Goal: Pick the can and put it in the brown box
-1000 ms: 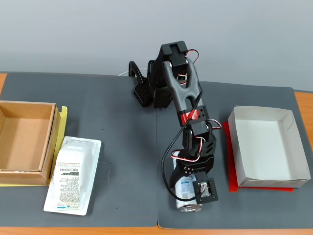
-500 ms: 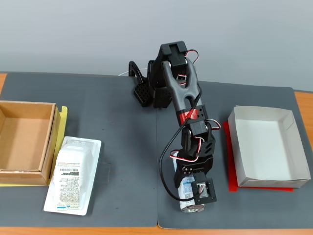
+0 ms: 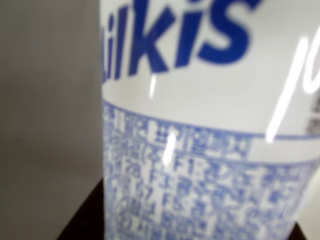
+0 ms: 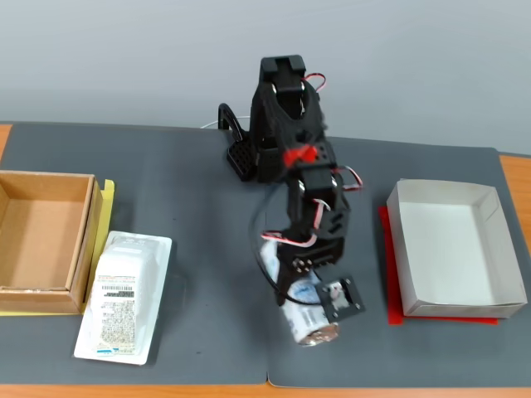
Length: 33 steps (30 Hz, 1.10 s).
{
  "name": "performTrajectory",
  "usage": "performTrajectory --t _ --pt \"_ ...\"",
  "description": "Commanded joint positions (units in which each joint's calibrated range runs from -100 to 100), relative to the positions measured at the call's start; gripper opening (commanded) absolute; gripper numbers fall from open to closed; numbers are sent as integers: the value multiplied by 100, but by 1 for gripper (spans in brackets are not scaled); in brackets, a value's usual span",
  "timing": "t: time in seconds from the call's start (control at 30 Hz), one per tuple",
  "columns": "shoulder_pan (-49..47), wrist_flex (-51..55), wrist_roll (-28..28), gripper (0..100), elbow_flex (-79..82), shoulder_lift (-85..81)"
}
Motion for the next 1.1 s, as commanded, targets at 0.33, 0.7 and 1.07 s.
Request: performTrajectory --t 0.33,0.7,1.07 --pt "2800 399 2515 9 -1648 -1334" --pt "4603 -572 3067 10 -1992 -860" --pt "5139 -1240 3057 10 -2988 233"
